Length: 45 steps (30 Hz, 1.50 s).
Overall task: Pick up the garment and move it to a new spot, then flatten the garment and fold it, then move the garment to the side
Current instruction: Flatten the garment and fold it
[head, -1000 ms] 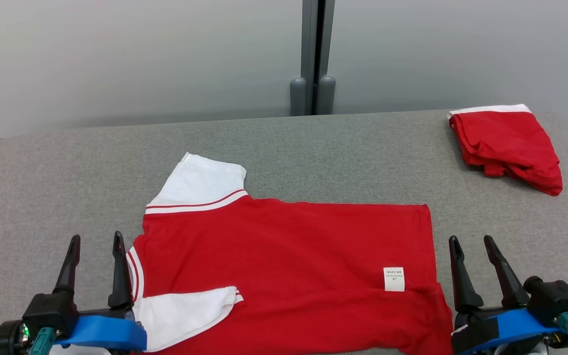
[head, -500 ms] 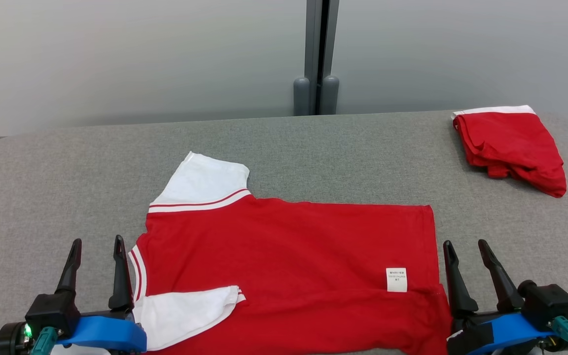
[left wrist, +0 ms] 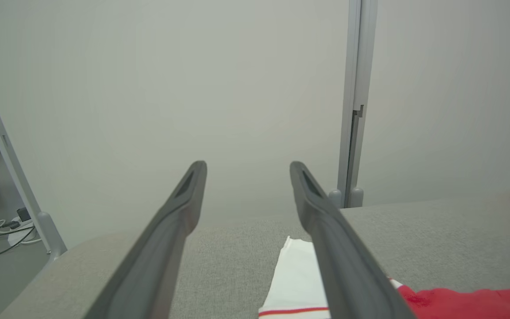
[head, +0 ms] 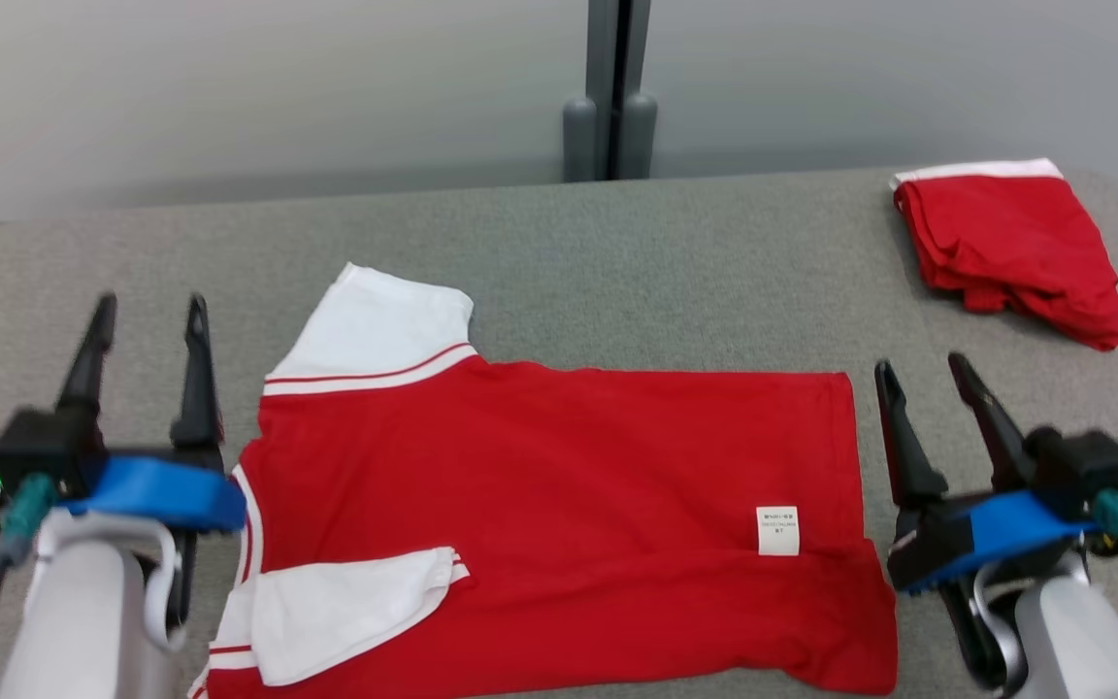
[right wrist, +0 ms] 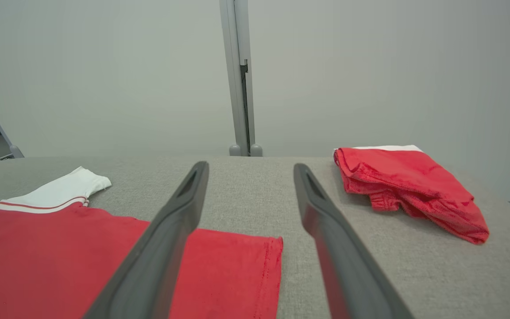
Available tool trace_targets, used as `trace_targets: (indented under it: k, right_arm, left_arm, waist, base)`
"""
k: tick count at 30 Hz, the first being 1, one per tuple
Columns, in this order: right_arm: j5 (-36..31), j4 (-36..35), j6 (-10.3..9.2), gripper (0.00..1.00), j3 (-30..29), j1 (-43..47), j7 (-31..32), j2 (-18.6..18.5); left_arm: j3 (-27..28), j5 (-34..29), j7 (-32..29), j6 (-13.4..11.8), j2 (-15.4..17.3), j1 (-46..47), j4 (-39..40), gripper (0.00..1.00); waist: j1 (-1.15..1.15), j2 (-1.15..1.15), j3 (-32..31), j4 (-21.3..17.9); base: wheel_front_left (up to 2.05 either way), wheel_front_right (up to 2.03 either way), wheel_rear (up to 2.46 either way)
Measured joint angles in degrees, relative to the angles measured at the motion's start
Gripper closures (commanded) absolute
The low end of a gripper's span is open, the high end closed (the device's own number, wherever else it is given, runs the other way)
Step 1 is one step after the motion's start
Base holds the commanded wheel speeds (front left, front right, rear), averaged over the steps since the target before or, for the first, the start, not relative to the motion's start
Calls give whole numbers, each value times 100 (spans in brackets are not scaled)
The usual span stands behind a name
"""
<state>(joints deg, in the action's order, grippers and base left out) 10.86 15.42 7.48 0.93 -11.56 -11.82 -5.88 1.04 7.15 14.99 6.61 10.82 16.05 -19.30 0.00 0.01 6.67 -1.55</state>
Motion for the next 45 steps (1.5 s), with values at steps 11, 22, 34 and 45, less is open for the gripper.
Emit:
trace_targets:
  k: [11, 22, 34, 45]
  right_arm:
    - [109, 124, 0, 0, 357, -1308, 1114, -332]
    - [335, 207, 0, 0, 712, -1870, 1392, -424]
    - [557, 250, 1, 0, 1023, -2092, 1226, -450]
    - [658, 360, 1, 0, 1185, -2201, 1276, -485]
  left_arm:
    - [-1159, 826, -559, 79, 804, 2201, -1174, 0]
    - [-2727, 2147, -1716, 81, 1505, 3491, -2154, 0]
    - [-3549, 3209, -2271, 81, 1767, 3855, -2985, 0]
    - [-3928, 3855, -2287, 81, 1791, 4077, -3232, 0]
  waist:
    - [1, 1, 959, -350]
    - [1, 1, 1875, -627]
    - [0, 1, 2169, -881]
    - [-1, -1, 2273, -920]
  base:
    - [0, 0, 0]
    - [0, 0, 0]
    - [0, 0, 0]
    - [0, 0, 0]
